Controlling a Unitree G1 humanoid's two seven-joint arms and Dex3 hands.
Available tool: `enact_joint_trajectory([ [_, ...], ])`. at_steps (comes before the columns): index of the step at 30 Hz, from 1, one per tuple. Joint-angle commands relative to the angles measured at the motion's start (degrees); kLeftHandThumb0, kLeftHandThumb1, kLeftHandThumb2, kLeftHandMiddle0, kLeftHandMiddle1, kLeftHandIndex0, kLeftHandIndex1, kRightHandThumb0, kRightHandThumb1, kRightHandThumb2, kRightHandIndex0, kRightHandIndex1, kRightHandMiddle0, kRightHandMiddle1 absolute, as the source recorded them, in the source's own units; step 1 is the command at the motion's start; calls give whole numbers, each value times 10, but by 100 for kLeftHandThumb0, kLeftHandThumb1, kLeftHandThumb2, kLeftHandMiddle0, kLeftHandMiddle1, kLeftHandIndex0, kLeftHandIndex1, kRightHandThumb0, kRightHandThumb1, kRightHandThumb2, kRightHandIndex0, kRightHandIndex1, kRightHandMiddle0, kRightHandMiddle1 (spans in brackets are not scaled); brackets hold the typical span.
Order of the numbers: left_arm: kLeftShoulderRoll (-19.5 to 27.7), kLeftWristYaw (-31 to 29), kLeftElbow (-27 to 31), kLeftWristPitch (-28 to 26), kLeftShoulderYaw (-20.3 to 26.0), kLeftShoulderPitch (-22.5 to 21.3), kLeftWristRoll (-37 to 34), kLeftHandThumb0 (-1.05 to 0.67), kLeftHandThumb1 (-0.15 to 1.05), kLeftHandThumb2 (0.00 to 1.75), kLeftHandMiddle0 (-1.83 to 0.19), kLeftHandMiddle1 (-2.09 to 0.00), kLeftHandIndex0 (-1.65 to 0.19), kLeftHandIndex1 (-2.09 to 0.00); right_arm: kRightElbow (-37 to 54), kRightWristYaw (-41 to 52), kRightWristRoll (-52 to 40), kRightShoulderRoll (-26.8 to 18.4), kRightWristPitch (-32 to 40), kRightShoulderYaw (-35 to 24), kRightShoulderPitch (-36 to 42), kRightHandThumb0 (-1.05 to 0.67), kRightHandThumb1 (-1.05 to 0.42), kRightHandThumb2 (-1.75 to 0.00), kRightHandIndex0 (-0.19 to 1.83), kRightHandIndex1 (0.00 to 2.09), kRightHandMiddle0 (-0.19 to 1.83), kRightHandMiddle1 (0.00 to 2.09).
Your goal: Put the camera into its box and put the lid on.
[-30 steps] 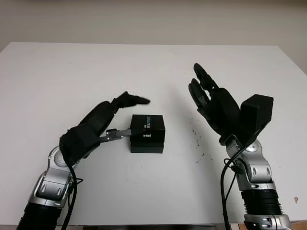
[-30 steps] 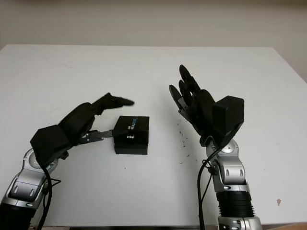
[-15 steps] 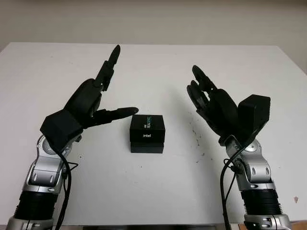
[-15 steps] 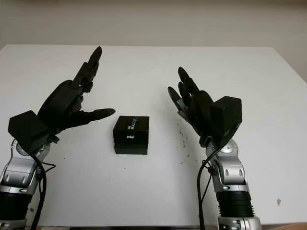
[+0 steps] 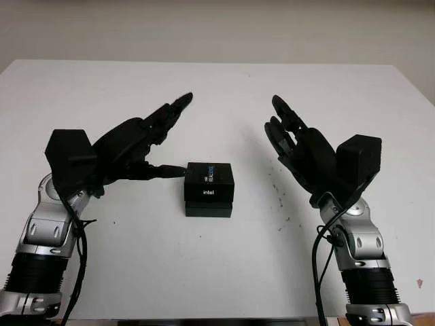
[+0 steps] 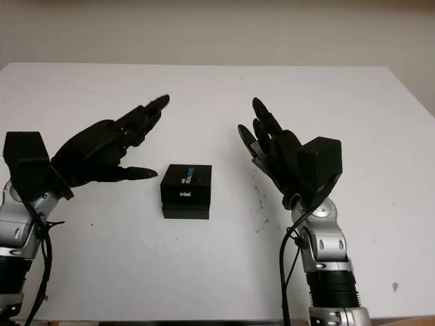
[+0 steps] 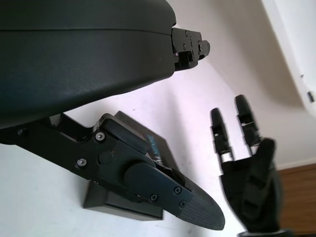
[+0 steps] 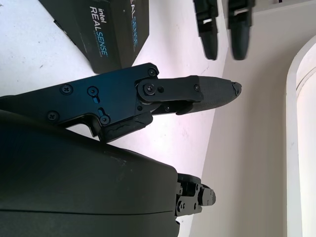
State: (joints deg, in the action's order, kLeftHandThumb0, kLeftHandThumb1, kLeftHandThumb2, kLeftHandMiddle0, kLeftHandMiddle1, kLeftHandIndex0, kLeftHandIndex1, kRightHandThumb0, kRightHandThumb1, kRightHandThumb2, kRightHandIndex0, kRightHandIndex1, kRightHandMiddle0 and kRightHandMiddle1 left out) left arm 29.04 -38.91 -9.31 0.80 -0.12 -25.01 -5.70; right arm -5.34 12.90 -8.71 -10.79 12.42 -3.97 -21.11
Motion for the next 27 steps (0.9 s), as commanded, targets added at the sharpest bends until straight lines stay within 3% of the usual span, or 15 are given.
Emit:
enact_joint_trajectory([
  [1, 4, 1, -11, 10, -8, -15, 12, -82, 84, 5, 11, -4, 4, -5, 9, -1, -1, -1, 1, -3, -6, -66, -105, -31, -7, 5, -2, 6],
  [12, -1, 28, -59, 39, -45, -27, 88, -81, 84, 5, 9, -6, 7, -5, 6, 7, -5, -1, -5, -4, -5, -67, -105, -32, -8, 5, -4, 5],
  [27, -21, 8, -102, 41, -58, -35, 82, -75, 81, 5, 3, -7, 5, -5, 8, -3, -1, 0, -2, -4, -6, -67, -105, -29, -6, 6, -2, 6],
])
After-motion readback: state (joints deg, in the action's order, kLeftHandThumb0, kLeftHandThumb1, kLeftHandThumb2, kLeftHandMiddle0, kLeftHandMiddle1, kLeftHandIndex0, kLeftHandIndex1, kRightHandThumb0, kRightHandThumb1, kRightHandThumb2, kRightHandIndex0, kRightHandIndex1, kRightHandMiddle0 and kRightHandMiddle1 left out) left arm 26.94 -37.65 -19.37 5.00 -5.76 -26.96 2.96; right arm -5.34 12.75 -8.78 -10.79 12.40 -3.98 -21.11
